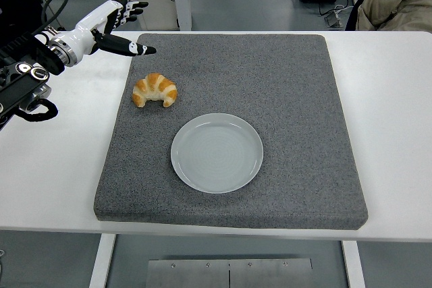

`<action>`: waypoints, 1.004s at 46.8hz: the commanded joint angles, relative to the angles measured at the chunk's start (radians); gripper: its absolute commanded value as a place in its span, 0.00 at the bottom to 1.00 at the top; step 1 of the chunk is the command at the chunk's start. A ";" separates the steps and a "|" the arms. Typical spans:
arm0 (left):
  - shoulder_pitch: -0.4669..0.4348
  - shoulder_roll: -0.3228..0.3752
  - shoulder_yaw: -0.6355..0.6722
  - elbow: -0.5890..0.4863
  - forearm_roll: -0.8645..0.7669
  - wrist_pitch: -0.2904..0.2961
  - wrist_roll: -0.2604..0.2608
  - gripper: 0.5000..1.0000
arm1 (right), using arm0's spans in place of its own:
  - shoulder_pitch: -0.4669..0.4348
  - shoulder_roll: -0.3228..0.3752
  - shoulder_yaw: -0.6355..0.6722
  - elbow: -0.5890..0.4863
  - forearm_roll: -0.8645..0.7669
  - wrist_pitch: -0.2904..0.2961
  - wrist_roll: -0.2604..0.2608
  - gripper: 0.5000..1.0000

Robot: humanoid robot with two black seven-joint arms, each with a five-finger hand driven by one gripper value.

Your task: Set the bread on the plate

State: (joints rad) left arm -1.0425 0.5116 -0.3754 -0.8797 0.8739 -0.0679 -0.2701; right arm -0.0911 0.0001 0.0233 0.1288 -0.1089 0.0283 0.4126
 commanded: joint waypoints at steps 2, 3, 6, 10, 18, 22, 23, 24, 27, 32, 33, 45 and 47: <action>-0.024 0.027 0.065 -0.027 0.037 0.002 0.000 0.94 | 0.001 0.000 0.000 0.000 0.000 0.001 0.000 1.00; -0.030 0.030 0.081 -0.027 0.037 0.002 0.000 0.94 | 0.001 0.000 0.000 0.000 0.000 -0.001 0.000 1.00; -0.054 0.036 0.134 -0.027 0.039 0.003 0.000 0.94 | 0.001 0.000 0.000 0.000 0.000 0.001 0.000 1.00; -0.077 0.044 0.197 -0.027 0.056 0.005 0.000 0.94 | 0.001 0.000 0.000 0.000 0.000 0.001 0.000 1.00; -0.087 0.047 0.228 -0.027 0.149 0.010 0.000 0.94 | 0.001 0.000 0.000 0.000 0.000 0.001 0.000 1.00; -0.085 0.045 0.228 -0.027 0.209 0.022 0.000 0.94 | 0.001 0.000 0.000 0.000 0.000 0.001 0.000 1.00; -0.082 0.042 0.230 -0.025 0.227 0.033 0.000 0.94 | 0.001 0.000 0.000 0.000 0.000 -0.001 0.000 1.00; -0.079 0.039 0.231 -0.025 0.244 0.045 0.000 0.94 | 0.001 0.000 0.000 0.000 0.000 0.001 0.000 1.00; -0.073 0.036 0.233 -0.025 0.283 0.086 0.000 0.94 | 0.001 0.000 0.000 0.000 0.000 0.001 0.000 1.00; -0.074 0.034 0.269 -0.025 0.300 0.109 0.000 0.94 | 0.001 0.000 0.000 0.000 0.000 0.001 0.000 1.00; -0.077 0.034 0.283 -0.025 0.300 0.112 0.000 0.94 | 0.001 0.000 0.000 0.000 0.000 0.001 0.000 1.00; -0.085 0.013 0.368 -0.012 0.300 0.188 0.002 0.94 | 0.001 0.000 0.000 0.000 0.000 0.001 0.000 1.00; -0.085 0.005 0.369 0.001 0.300 0.194 0.002 0.94 | 0.001 0.000 0.000 0.000 0.000 0.001 0.000 1.00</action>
State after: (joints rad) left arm -1.1268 0.5284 -0.0109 -0.8941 1.1729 0.1164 -0.2687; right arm -0.0905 0.0000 0.0230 0.1289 -0.1089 0.0289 0.4127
